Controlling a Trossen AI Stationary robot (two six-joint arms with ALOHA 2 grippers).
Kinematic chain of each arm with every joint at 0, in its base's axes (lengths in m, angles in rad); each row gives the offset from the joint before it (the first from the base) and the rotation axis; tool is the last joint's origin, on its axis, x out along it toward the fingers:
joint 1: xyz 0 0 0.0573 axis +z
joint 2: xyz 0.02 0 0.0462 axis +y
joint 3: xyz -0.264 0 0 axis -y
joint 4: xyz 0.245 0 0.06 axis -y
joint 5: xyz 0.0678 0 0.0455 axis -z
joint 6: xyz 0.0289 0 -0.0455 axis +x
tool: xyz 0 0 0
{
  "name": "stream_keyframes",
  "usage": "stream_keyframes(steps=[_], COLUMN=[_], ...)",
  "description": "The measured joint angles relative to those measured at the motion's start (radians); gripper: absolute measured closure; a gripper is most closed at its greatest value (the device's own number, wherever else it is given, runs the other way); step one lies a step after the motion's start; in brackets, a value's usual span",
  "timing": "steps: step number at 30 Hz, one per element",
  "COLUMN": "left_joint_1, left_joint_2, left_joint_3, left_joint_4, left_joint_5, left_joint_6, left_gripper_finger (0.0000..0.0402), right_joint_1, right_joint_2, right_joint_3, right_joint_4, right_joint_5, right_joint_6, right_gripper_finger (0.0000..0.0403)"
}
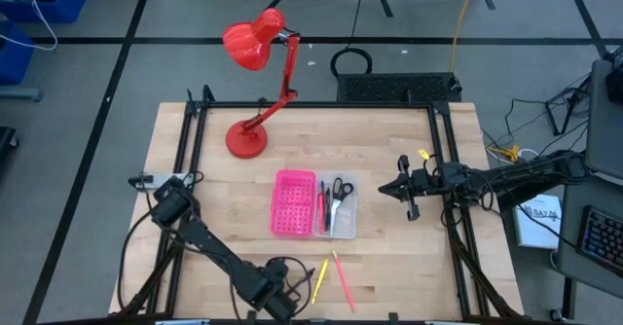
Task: Pick & place school supplies into a supply box
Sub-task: Put the left black pen in the pink box
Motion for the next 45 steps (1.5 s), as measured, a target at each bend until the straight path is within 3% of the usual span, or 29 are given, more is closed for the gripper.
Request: stream_keyframes(steps=[7,17,24,28,36,45], left_joint_1=[0.024,0.058,0.080,0.076,0.083,0.288], left_joint_2=[0.007,0.009,-0.015,-0.067,-0.205,-0.241], left_joint_3=[-0.001,-0.004,-0.008,-0.016,-0.012,-0.010], left_joint_4=[-0.045,-0.056,-0.054,-0.067,0.023,0.362], left_joint_5=[0.013,0.038,0.030,-0.102,-0.294,-0.209], left_joint_6=[-0.012,0.062,0.051,0.011,-0.050,0.130], left_gripper_finger=[0.0233,0.0382,0.0361,0.0384,0.0377,0.0379], right_joint_1=[0.000,0.000,0.000,0.000,0.000,0.000], right_joint_2=[0.000,0.000,0.000,0.000,0.000,0.005], right_joint_3=[0.000,0.000,0.000,0.000,0.000,0.000], right_joint_4=[0.000,-0.003,-0.023,-0.033,-0.039,-0.044], right_joint_5=[0.000,0.000,0.000,0.000,0.000,0.000], right_joint_6=[0.004,0.014,0.003,0.003,-0.001,0.019], right_gripper_finger=[0.0403,0.0403,0.0403,0.0403,0.0403,0.0403])
